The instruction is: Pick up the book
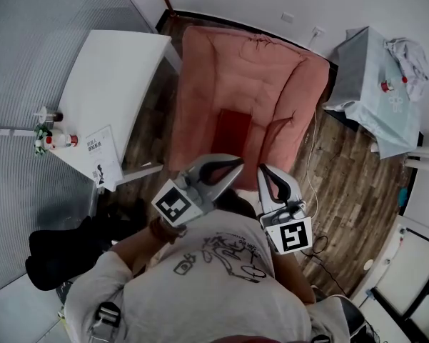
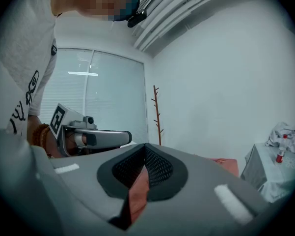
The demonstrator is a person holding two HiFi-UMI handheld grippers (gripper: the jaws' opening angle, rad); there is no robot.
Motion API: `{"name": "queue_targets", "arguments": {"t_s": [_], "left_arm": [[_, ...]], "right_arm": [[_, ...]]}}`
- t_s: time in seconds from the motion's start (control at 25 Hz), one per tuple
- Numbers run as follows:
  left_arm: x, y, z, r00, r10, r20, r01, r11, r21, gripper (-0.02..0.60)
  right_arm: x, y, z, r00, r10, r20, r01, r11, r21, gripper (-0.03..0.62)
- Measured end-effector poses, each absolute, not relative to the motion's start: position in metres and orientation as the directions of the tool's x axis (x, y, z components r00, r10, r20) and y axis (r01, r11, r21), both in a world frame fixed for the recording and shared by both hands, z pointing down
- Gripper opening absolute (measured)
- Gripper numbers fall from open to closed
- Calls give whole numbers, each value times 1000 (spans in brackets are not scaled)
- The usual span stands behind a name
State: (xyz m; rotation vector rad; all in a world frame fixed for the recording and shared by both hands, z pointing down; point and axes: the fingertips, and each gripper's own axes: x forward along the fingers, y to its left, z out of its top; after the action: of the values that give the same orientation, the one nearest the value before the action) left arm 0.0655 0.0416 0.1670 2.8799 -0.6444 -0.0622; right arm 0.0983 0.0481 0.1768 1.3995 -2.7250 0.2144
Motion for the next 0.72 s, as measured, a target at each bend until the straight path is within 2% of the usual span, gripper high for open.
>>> {"name": "queue_targets", "arguments": {"t_s": [0.32,0.72], "left_arm": [[57,26,216,925,-376,62,-380,-901,211,17],[46,10,291,919,-372,134,-394,-884,252,37]], "right_arm": [[88,28,222,-568,-805,173,-823,553,-131,6],[82,8,287,-551,-807,211,-834,527,-161,8]]}}
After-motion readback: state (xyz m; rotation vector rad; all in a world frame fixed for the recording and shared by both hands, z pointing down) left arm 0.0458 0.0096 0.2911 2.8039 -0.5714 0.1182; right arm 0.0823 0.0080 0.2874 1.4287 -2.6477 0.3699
